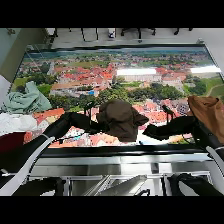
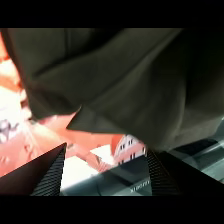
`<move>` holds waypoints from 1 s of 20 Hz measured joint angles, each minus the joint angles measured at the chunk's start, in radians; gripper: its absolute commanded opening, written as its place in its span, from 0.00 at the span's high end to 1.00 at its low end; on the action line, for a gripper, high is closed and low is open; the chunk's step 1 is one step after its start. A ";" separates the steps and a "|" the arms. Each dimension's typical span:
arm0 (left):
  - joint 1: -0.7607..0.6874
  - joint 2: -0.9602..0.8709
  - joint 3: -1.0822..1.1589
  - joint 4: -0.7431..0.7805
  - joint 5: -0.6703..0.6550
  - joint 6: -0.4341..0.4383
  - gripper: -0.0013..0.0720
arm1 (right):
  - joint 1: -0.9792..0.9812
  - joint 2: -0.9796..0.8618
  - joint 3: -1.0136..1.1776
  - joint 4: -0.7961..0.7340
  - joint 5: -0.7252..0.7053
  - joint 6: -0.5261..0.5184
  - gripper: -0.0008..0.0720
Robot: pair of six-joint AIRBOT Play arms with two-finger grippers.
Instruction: Fold the shirts.
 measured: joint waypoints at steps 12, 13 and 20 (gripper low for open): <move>-0.047 -0.141 0.099 -0.010 -0.011 0.026 0.96 | 0.202 -0.272 0.083 0.077 0.165 -0.022 0.96; -0.047 -0.142 0.099 -0.010 -0.021 0.026 0.96 | 0.205 -0.272 0.090 0.071 0.169 -0.030 0.96; 0.022 0.090 0.124 -0.008 -0.098 0.025 0.96 | 0.114 -0.087 0.240 0.053 0.071 -0.059 0.96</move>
